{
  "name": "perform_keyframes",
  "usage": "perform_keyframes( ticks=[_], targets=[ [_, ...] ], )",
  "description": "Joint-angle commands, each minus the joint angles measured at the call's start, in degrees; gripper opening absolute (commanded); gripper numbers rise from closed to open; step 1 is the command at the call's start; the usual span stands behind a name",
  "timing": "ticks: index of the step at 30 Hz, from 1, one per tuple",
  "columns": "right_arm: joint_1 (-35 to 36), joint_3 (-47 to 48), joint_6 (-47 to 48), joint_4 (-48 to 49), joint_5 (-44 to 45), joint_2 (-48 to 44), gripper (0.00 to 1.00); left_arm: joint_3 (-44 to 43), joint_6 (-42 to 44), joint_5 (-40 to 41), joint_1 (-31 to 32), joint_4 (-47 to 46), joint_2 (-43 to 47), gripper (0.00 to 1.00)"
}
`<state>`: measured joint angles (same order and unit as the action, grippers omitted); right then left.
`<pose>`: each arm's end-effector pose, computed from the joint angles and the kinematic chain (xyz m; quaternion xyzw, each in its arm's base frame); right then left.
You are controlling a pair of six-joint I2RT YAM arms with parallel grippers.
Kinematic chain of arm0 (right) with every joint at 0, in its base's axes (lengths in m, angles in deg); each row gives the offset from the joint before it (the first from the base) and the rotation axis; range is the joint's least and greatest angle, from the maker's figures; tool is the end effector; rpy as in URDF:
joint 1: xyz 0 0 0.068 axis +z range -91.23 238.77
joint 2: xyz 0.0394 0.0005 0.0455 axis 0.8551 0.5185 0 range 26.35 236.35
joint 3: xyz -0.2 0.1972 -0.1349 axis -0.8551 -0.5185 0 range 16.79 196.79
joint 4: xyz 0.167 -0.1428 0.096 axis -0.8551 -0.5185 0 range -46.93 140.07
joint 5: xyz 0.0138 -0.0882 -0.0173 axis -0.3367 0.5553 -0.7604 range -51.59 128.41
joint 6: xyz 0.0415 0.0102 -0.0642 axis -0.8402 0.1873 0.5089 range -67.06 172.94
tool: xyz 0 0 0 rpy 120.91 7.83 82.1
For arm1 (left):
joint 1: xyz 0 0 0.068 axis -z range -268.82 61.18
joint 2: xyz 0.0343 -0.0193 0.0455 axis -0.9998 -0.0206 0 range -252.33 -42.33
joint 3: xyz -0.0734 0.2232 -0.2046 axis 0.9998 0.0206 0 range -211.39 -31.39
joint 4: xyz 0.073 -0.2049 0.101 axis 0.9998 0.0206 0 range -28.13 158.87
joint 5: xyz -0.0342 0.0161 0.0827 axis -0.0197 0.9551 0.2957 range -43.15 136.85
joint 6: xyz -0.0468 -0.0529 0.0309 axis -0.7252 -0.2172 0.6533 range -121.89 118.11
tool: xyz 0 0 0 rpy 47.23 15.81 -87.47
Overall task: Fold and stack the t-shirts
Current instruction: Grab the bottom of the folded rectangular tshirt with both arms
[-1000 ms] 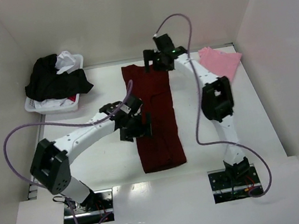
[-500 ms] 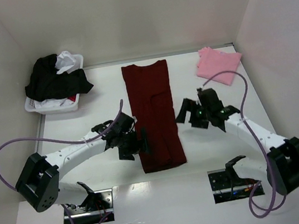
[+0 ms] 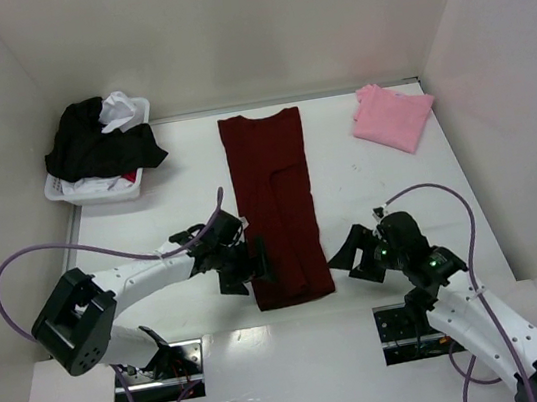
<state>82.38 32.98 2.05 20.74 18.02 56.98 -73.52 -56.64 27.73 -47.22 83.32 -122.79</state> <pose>0.0697 0.0554 0.1774 0.1459 0.8960 0.3635 0.2090 0.1722 -0.1816 0.2052 -0.0659 0.9507 -0.2984 0.0519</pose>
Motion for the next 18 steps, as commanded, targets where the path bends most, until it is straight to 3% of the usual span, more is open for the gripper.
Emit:
perform_keyframes(
  ticks=[1, 6, 10, 18],
  targets=[
    [0.6, -0.2, -1.0, -1.7, 0.4, 1.3, 0.83, 0.5, -1.4, 0.1, 0.2, -1.2, -0.1, 0.96],
    [0.6, 0.7, 2.9, 0.0, 1.1, 7.6, 0.80, 2.0, -1.9, -0.3, 0.2, -0.6, -0.1, 0.96],
    [2.5, 0.2, 2.9, 4.9, 0.4, 11.9, 0.70, 3.0, -1.9, -0.4, 0.2, 0.3, 0.9, 0.95],
    [9.6, 0.8, -1.9, 9.4, 2.4, 16.8, 0.60, 3.6, -1.9, -1.5, 0.2, -0.6, 1.0, 0.90]
  ],
)
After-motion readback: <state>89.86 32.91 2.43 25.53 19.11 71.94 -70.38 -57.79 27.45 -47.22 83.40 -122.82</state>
